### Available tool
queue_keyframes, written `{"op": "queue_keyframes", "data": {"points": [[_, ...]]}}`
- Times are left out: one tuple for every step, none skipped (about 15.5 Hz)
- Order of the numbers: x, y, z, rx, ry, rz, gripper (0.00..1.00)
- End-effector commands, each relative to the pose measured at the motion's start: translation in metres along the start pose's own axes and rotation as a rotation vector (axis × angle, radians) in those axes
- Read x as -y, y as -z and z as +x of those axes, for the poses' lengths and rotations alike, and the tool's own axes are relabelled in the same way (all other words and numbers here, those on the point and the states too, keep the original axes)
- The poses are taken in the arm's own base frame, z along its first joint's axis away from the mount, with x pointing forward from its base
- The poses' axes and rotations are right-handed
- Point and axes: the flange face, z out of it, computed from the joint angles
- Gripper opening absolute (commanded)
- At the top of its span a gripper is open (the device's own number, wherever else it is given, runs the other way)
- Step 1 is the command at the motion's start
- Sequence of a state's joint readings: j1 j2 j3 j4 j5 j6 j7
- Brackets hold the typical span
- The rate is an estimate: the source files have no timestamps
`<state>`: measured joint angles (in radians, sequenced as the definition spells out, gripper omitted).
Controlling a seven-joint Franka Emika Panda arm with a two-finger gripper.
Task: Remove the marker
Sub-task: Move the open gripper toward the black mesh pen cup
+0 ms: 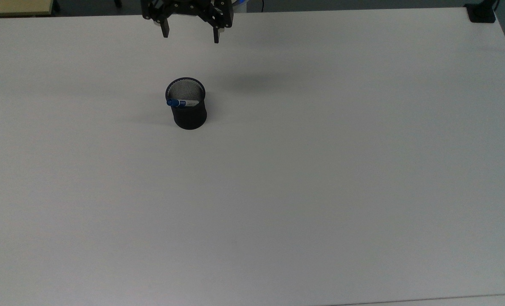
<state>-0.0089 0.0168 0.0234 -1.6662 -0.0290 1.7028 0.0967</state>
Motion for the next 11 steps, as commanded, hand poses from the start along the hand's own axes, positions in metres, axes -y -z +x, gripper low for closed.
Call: {"op": "queue_keyframes", "data": {"points": [[-0.025,-0.006,0.002,0.027,0.039,-0.038,1.0],[-0.033,-0.01,0.003,0.034,0.057,-0.041,1.0],[-0.042,-0.012,0.004,0.037,0.074,-0.04,1.0],[-0.054,-0.018,0.006,0.048,0.082,-0.039,1.0],[-0.06,-0.023,0.007,0.059,0.093,-0.038,1.0],[-0.063,-0.032,0.007,0.072,0.111,-0.038,1.0],[-0.068,-0.042,0.008,0.074,0.131,-0.036,1.0],[-0.07,-0.053,0.009,0.069,0.147,-0.036,0.95],[-0.07,-0.063,0.01,0.055,0.159,-0.038,0.91],[-0.069,-0.072,0.012,0.041,0.162,-0.04,0.87],[-0.069,-0.083,0.014,0.043,0.168,-0.049,0.82]]}}
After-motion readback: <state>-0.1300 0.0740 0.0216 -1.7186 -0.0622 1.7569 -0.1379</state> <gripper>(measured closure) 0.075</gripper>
